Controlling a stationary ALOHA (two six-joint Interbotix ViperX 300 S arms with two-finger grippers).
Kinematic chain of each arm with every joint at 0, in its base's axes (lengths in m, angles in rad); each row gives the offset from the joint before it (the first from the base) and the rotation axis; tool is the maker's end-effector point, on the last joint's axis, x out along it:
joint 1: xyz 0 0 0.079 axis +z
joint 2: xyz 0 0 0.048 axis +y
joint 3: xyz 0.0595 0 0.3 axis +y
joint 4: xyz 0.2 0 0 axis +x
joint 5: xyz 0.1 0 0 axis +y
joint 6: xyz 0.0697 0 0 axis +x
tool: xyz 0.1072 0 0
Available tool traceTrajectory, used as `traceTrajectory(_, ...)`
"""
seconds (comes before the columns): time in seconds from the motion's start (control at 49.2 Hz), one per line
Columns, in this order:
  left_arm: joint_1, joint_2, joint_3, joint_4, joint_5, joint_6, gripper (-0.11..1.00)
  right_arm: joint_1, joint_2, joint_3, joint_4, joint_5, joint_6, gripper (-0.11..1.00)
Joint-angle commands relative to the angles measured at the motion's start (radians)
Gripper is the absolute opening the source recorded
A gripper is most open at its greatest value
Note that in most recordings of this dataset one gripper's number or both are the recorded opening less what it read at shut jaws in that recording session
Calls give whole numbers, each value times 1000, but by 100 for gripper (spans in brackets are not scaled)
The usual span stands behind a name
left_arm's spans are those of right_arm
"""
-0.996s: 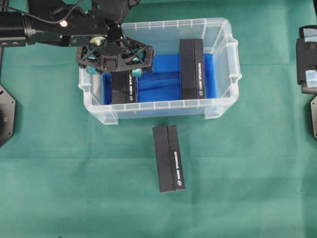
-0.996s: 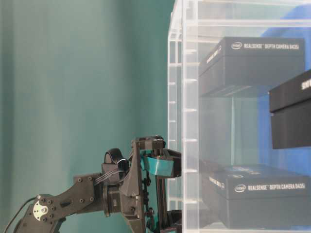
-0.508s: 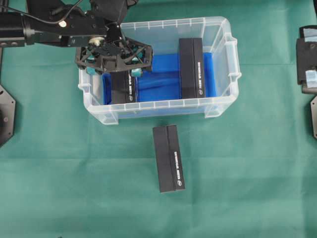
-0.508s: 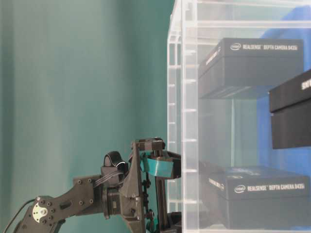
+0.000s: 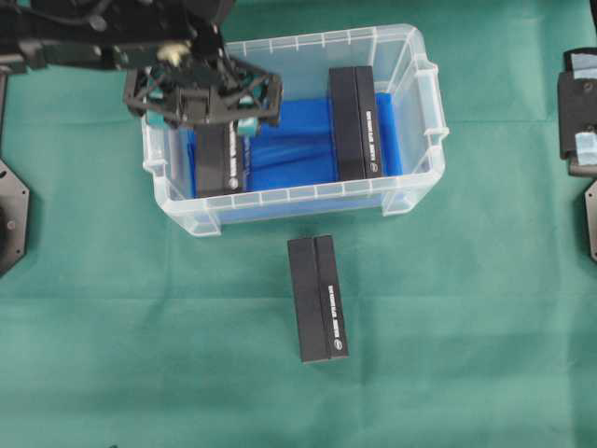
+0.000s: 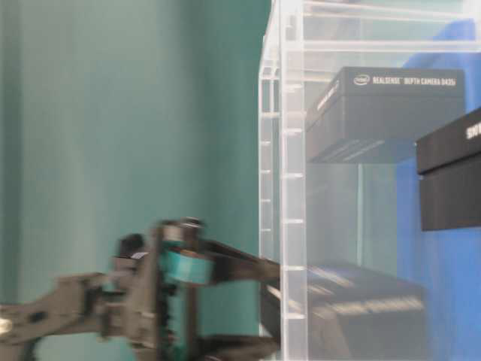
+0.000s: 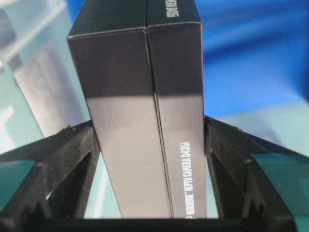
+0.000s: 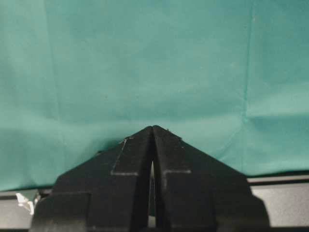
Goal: Take the box out of the case with the left arm.
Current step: 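Close the left gripper and lift the left box out of the case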
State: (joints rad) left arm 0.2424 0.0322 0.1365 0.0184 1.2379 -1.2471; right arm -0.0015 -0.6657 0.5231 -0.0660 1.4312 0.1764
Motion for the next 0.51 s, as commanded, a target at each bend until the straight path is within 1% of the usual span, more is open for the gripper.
traceTrajectory(0.0,8,-57,-71,6,32,5,60,-2,-2,-8,-3,-9,0,0)
traceTrajectory(0.183,11,-86,-169,8,138,5,60,0,-2,-6,-6,-12,0,0)
traceTrajectory(0.488,6,-87,-383,6,328,3,60,-2,-2,-2,-6,-11,0,0)
